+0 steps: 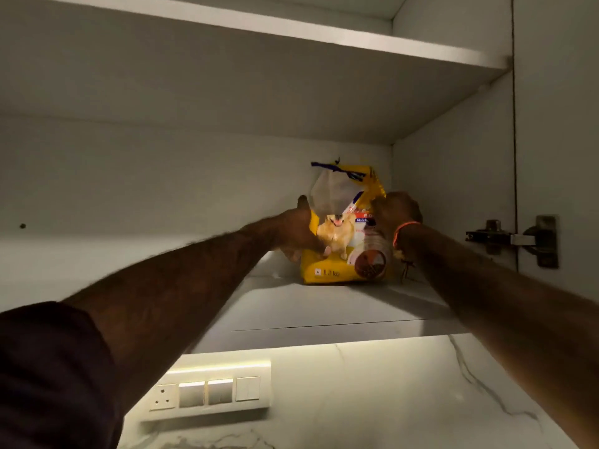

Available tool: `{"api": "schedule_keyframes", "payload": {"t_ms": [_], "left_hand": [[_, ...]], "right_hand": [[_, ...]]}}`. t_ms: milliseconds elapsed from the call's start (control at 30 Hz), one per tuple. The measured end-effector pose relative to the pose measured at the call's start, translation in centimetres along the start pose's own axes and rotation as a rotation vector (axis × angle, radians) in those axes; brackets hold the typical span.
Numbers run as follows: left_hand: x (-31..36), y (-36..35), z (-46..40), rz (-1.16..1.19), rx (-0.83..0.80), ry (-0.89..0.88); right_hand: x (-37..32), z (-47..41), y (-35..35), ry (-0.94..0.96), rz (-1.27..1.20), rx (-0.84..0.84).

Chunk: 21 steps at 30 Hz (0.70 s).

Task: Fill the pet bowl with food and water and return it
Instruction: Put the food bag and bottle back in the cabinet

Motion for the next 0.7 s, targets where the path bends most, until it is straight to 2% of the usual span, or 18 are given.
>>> {"api": "schedule_keyframes", "payload": {"t_ms": [100,200,367,467,600,700], "left_hand": [[-0.4,-1.5,-1.7,-0.121,-0.008,0.018],[-0.3,-1.9,-1.8,-0.161,-0.031,0.031],[0.2,-0.8,-0.3,-0.204,0.026,0.008],[0.6,0.6,1.3,-0.289,0.073,-0.015],[0.8,2.1,5.0,-0.430,0.164,-0.061],[0.8,3.1,8.8,-0.498,0.214,-0.062]], "right_hand": [[2.4,-0.6,-1.9,-0.065,-0.028,-0.091],[2.5,-1.0,-1.6,-0.062,-0.015,-0.075],[1.0,0.0,-0.5,-0.043,-0.009,-0.089],[-0.4,1.7,0.7,0.035,0.022,-0.084],[-2.3,5.8,1.7,0.201,0.039,-0.197],[-3.7,9.7,2.2,0.286,-0.006,-0.204]]}}
Point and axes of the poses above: each hand's wrist, its own z-axis away from the middle knuckle, its own y-axis out of the back of the hand, x = y × z, the point moved 5 cm from there along -z, towards the middle knuckle, and after that the axes turned 5 degrees about x, right-handed, at the moved point
